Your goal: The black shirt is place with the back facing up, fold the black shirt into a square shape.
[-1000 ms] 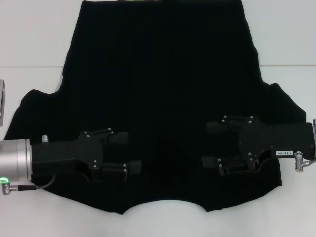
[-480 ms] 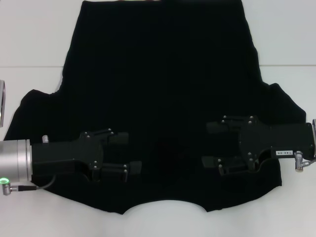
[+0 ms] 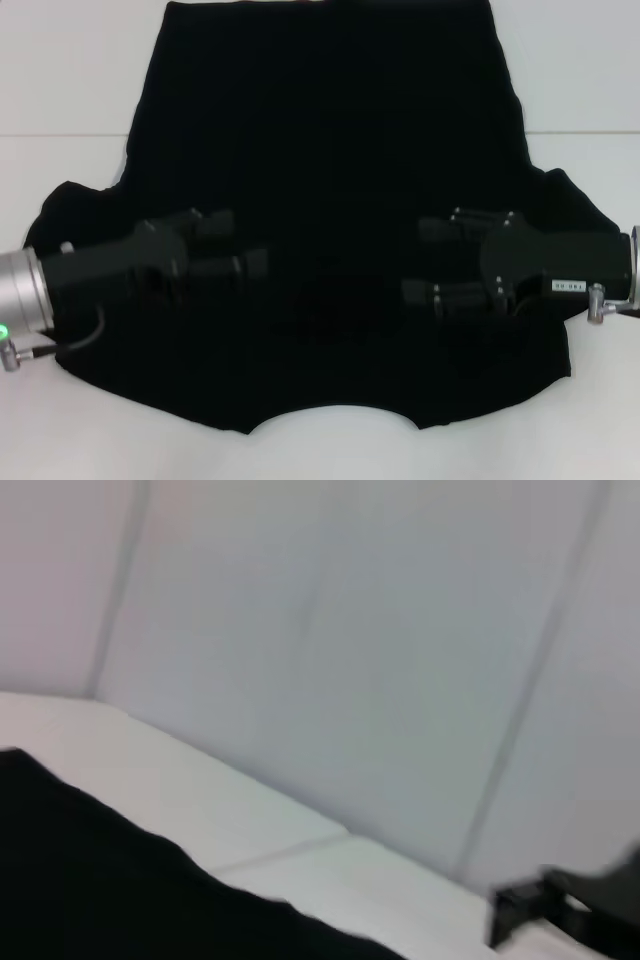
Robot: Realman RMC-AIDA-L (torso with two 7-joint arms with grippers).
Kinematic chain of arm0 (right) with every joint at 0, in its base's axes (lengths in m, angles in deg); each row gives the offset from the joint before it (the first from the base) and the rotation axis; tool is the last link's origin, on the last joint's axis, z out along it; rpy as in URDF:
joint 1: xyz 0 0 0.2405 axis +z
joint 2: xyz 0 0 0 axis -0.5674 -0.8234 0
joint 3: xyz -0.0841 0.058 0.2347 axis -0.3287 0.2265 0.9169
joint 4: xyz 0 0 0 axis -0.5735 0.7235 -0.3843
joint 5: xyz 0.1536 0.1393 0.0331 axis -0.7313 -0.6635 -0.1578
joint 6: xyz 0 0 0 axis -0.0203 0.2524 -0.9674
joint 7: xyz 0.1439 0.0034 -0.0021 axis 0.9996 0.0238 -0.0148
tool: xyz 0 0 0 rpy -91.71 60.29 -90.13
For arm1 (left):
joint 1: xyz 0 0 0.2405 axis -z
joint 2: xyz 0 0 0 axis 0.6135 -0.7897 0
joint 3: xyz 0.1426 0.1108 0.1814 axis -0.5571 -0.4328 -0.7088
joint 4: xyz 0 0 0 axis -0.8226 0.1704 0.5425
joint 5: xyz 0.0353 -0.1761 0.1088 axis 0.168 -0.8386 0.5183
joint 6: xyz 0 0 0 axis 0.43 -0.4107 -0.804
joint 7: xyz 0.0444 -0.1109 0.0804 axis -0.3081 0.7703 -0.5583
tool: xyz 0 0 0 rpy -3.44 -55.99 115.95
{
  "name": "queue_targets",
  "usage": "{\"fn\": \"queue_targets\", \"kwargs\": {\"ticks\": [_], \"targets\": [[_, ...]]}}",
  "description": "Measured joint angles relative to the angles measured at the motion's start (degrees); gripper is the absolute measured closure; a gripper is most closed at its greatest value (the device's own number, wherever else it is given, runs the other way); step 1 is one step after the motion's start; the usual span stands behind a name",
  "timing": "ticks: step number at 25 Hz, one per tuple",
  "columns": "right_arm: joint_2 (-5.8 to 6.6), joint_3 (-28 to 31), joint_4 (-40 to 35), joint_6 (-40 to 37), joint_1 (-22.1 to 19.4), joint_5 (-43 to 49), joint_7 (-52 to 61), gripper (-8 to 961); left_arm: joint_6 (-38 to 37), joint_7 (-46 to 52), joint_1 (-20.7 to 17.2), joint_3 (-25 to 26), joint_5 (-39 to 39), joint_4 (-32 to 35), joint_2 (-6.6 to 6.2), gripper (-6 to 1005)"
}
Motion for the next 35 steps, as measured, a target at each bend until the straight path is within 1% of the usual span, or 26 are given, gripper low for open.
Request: {"fn": "queue_targets", "kwargs": {"ticks": [2,7,11,14,19,22,23,24,27,31,35], "targets": [[-0.07,0.1,0.0,0.5,0.1,-0.8,1.6,58,0.9,1.0,-0.1,0.3,-0.9,0.0,-0.01,65],[-0.56,-0.1,0.1,1.7,0.9,-1.1,3.2,58,6.2,3.3,-0.5,0.6,-2.8,0.3,-0.40,65],[-0.78,-0.3,0.5,1.9,1.6,-1.2,5.0,58,14.2,11.6,-0.6,0.4,-2.3,2.0,-1.36,65],[-0.83,-0.3,1.6,2.1,2.1,-1.2,5.8,57,17.9,18.3,-1.2,0.5,-1.4,4.3,-1.94,65],[-0.93,-0.3,3.4,3.6,2.7,-2.4,5.5,56,21.8,29.8,-1.9,0.6,3.7,9.8,-2.37,64],[-1.00,-0.5,3.9,4.3,2.9,-3.0,5.0,57,23.0,34.5,-2.1,0.6,7.2,12.4,-2.40,64],[-1.00,-0.5,4.0,4.5,3.0,-3.1,4.8,57,23.0,34.5,-2.1,0.6,7.2,12.4,-2.40,64],[-1.00,-0.6,4.0,4.5,3.0,-3.1,4.7,57,23.3,37.2,-2.3,0.6,9.9,14.1,-2.42,64],[-0.99,-0.6,4.0,4.7,3.1,-3.1,4.5,57,24.1,39.1,-2.6,0.6,12.1,15.4,-2.39,64],[-0.87,-0.6,4.1,5.3,3.2,-3.0,4.5,57,26.9,43.0,-3.0,0.4,16.7,16.6,-2.21,64],[-0.74,-0.6,3.9,5.7,3.3,-3.0,4.5,57,27.6,44.0,-3.0,-0.1,19.6,16.7,-2.15,64]]}}
